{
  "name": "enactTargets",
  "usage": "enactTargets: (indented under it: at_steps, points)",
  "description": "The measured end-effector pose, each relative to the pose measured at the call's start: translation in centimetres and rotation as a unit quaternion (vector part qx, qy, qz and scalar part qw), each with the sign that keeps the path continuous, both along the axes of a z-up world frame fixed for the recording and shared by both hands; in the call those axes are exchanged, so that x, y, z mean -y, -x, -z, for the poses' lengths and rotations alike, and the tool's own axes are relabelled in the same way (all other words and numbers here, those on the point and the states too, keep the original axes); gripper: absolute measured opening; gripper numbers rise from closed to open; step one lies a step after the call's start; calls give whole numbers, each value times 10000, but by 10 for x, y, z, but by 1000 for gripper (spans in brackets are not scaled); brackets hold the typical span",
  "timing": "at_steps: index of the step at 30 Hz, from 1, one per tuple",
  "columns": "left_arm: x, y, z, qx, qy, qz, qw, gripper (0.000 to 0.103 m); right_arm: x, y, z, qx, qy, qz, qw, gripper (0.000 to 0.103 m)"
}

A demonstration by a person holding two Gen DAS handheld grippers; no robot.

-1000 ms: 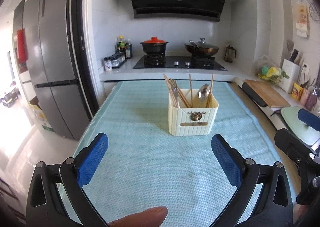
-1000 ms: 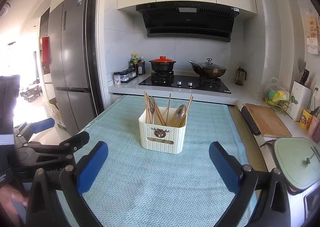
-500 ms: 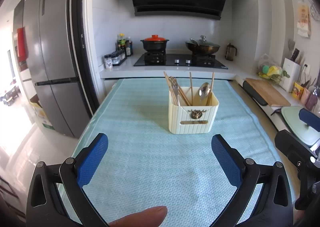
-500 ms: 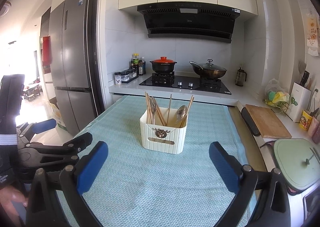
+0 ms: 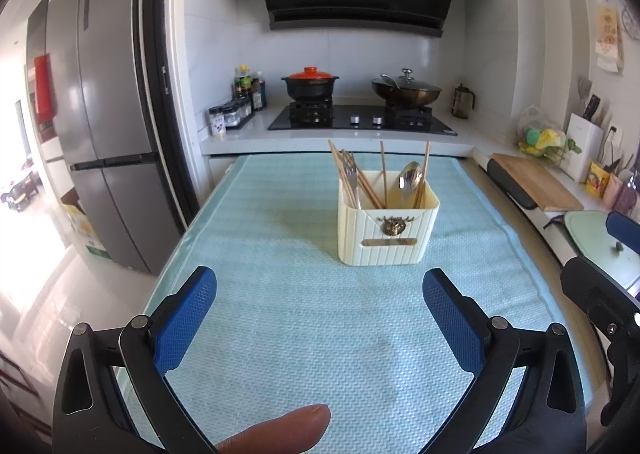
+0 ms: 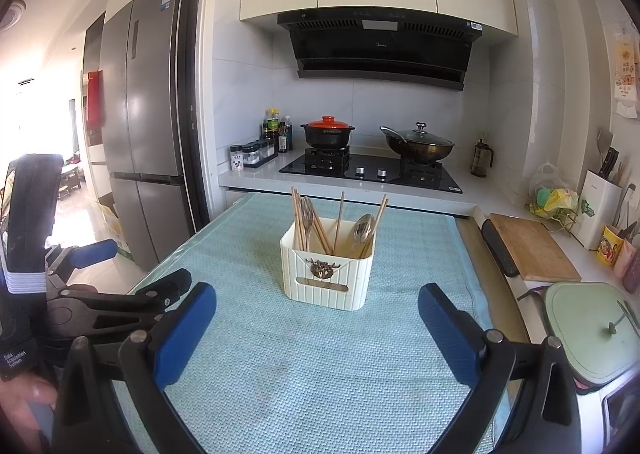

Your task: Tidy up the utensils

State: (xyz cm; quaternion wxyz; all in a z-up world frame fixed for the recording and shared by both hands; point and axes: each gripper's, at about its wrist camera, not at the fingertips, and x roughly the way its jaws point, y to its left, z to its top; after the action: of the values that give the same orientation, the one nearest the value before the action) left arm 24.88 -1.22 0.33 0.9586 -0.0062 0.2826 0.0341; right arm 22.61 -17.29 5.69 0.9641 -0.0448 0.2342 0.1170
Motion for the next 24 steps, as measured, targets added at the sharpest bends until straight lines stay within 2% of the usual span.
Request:
enactTargets:
  at_steps: [24]
  points:
    - [1, 0, -4, 31, 11, 35, 10000, 103, 1, 0, 2, -24, 14, 47, 10000, 103]
